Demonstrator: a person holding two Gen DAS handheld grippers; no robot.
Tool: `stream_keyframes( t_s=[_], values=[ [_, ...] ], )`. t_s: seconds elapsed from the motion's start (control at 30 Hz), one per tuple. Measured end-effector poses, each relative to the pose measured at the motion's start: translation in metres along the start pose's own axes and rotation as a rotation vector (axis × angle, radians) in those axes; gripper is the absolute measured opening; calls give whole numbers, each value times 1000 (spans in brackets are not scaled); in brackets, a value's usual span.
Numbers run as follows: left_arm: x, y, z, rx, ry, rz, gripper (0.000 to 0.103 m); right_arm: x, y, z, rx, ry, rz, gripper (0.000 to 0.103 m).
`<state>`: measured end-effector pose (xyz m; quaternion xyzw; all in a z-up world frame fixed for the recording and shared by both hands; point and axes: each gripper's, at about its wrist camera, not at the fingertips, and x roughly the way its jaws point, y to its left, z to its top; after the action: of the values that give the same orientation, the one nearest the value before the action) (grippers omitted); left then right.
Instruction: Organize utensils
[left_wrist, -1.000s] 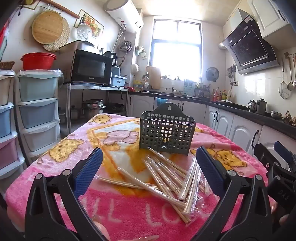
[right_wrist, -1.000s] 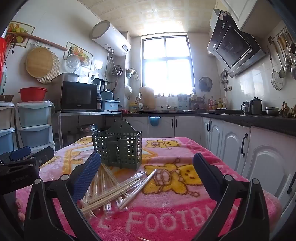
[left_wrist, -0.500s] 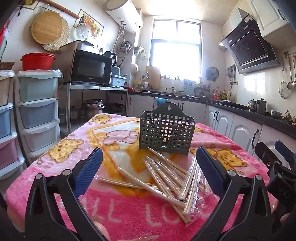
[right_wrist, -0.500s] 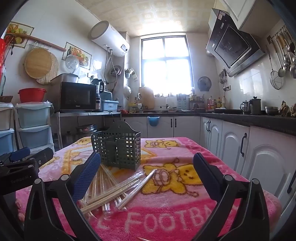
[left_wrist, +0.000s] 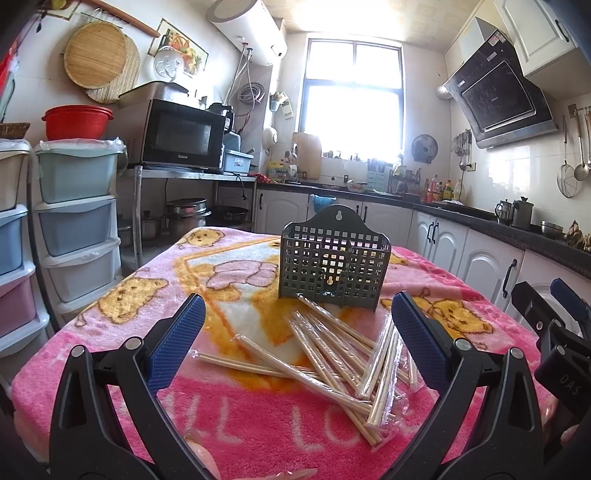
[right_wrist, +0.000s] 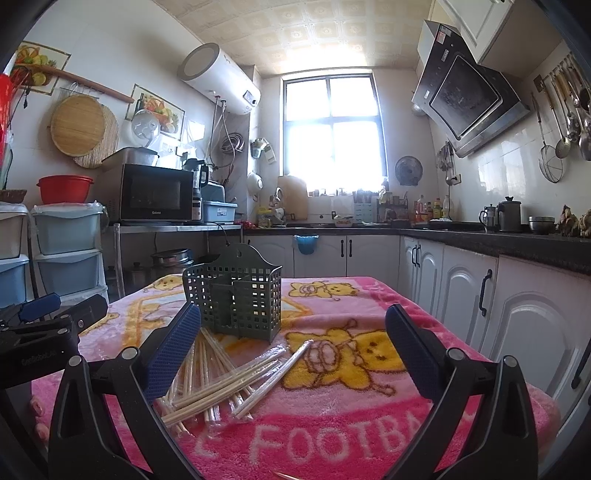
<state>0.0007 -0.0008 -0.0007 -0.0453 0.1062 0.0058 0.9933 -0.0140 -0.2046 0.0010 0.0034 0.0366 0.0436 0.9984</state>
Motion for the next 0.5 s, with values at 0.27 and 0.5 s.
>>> stream_keyframes(
  t_s=[0.27, 0.5],
  values=[
    [2, -3, 1, 0, 0, 0, 93, -1, 1, 0, 0, 0, -3, 97],
    [0, 0, 0, -2, -2, 1, 93, -2, 1, 0, -3, -2, 0, 97]
  ],
)
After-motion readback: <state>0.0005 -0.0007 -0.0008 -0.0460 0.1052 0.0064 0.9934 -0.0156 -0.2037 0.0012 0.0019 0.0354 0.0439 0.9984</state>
